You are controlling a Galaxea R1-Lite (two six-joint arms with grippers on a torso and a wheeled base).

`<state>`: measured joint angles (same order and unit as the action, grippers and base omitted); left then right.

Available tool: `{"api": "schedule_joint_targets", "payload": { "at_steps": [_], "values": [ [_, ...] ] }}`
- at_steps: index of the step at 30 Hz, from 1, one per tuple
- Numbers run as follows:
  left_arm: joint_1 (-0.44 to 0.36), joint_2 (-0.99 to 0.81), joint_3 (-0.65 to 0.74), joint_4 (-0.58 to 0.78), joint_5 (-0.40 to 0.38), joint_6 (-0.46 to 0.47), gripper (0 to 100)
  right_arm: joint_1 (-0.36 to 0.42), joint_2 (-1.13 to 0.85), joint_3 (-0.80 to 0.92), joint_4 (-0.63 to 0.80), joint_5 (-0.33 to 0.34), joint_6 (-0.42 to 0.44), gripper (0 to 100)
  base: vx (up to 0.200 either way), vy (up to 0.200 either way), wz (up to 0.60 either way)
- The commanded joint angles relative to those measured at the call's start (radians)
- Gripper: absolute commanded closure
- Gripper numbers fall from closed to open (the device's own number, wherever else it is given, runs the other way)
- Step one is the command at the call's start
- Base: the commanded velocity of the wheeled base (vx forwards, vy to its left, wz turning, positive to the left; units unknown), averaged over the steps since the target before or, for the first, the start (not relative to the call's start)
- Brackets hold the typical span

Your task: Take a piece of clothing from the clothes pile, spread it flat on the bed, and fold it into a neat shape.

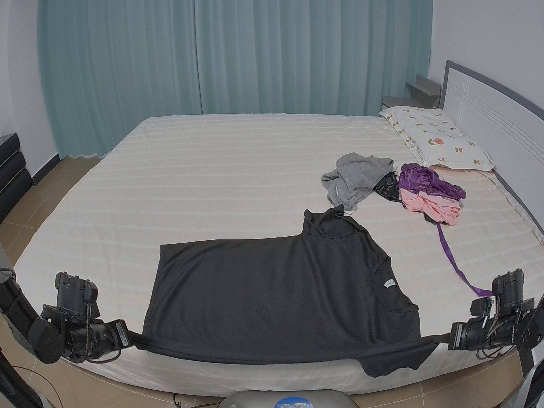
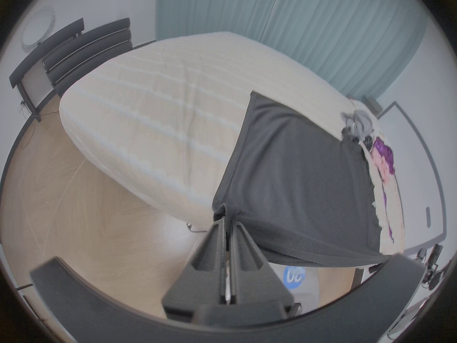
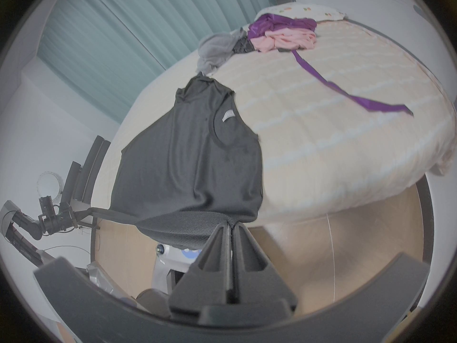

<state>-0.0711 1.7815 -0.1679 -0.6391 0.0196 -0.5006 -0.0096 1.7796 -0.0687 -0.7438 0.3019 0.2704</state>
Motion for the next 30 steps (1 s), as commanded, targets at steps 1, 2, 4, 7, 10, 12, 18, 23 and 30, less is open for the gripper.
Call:
{"api": "schedule_joint_targets", "payload": {
  "at_steps": [1, 2, 4, 7, 10, 12, 18, 23, 30],
  "values": [
    [0.001, -0.033, -0.058, -0.001, 0.002, -0.029, 100, 0.002, 0.014, -0.071, 0.001, 0.000, 0.001, 100, 0.000, 0.000, 0.00],
    [0.001, -0.033, -0.064, 0.001, 0.003, -0.036, 100, 0.002, 0.015, -0.083, 0.001, -0.001, 0.004, 100, 0.000, 0.000, 0.00],
    [0.001, -0.030, -0.068, 0.001, 0.007, -0.045, 100, 0.002, 0.015, -0.103, 0.001, -0.003, 0.016, 100, 0.000, 0.000, 0.00],
    [0.001, -0.025, -0.068, 0.001, 0.007, -0.045, 100, 0.003, 0.006, -0.121, 0.006, -0.004, 0.026, 100, 0.000, 0.000, 0.00],
    [0.001, -0.022, -0.068, -0.001, 0.005, -0.047, 100, 0.008, 0.004, -0.125, 0.006, -0.004, 0.026, 100, 0.000, 0.000, 0.00],
    [0.001, -0.014, -0.070, -0.001, 0.005, -0.049, 100, 0.013, 0.004, -0.125, 0.006, -0.004, 0.026, 100, 0.000, 0.000, 0.00],
    [0.002, 0.024, -0.088, -0.001, 0.002, -0.052, 100, 0.016, 0.017, -0.155, 0.011, -0.006, 0.026, 100, 0.000, 0.000, 0.00],
    [0.010, 0.067, -0.116, -0.001, -0.006, -0.062, 100, 0.017, 0.018, -0.217, 0.080, -0.003, 0.026, 100, 0.000, 0.000, 0.00],
    [0.011, 0.111, -0.162, 0.003, -0.007, -0.091, 100, 0.017, 0.043, -0.302, 0.166, -0.003, 0.026, 100, 0.000, 0.000, 0.00]
  ]
}}
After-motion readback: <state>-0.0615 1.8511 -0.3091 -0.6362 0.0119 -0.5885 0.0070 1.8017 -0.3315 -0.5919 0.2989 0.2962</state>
